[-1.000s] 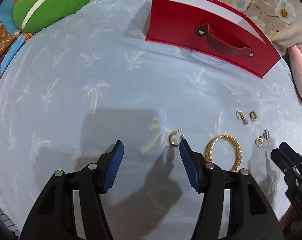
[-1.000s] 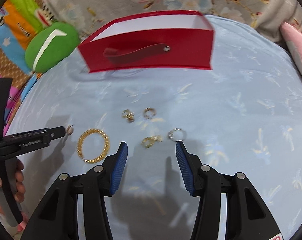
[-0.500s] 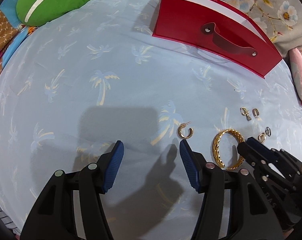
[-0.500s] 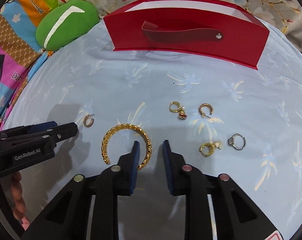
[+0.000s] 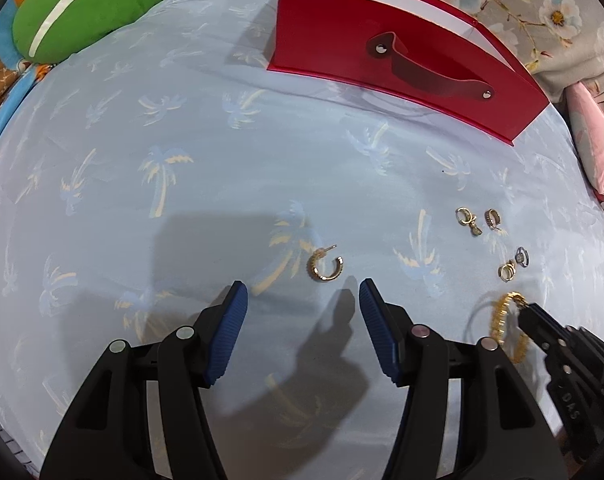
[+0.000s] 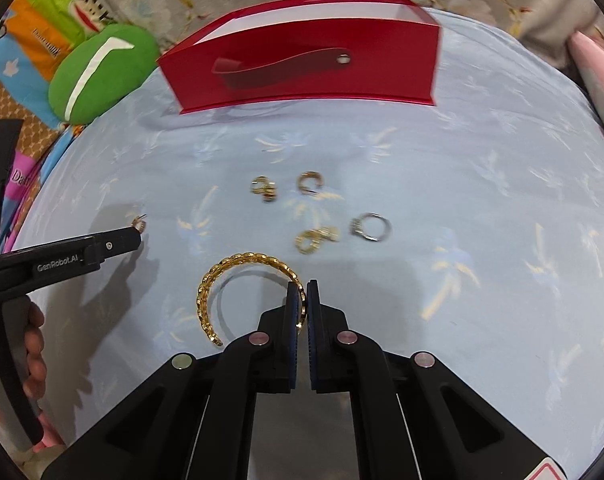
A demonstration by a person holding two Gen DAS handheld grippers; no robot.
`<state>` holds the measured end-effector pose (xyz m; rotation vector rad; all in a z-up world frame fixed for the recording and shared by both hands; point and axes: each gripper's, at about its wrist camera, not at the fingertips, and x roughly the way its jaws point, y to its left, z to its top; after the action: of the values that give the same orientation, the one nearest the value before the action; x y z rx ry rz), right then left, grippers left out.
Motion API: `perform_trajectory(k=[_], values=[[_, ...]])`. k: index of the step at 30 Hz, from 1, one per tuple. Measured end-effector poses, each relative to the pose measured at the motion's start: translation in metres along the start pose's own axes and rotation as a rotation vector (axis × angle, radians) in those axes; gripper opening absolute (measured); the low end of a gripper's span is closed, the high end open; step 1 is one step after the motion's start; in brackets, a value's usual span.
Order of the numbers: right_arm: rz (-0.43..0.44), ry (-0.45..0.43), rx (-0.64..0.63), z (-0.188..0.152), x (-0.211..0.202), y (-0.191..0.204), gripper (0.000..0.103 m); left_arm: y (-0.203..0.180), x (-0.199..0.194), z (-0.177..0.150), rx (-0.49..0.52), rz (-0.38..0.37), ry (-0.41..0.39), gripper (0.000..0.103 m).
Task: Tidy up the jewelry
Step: 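Grasp the gold twisted bangle with the right tool while the left tool grasps a gold hoop earring, then carry bangle and earring into the red box and open both tools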
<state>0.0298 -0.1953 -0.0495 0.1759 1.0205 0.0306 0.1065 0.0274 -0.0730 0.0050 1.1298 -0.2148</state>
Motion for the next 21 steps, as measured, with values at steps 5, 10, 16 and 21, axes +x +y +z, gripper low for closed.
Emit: perform_trajectory(k=[5,10,16,21], values=[[-0.02,-0.017,0.031,-0.004,-0.014,-0.014,0.003,-0.01,0.003,0.005,0.017,-0.002,-0.01,0.056],[-0.021,-0.026,0.029,-0.004,-0.018,-0.017,0.003,-0.02,0.004,0.005,0.054,0.013,-0.021,0.051],[-0.013,-0.024,0.026,-0.002,-0.017,-0.015,0.003,-0.023,0.004,0.006,0.078,0.026,-0.038,0.019],[-0.014,-0.025,0.026,-0.001,-0.016,-0.014,0.003,-0.023,0.004,0.005,0.082,0.007,-0.04,0.016]])
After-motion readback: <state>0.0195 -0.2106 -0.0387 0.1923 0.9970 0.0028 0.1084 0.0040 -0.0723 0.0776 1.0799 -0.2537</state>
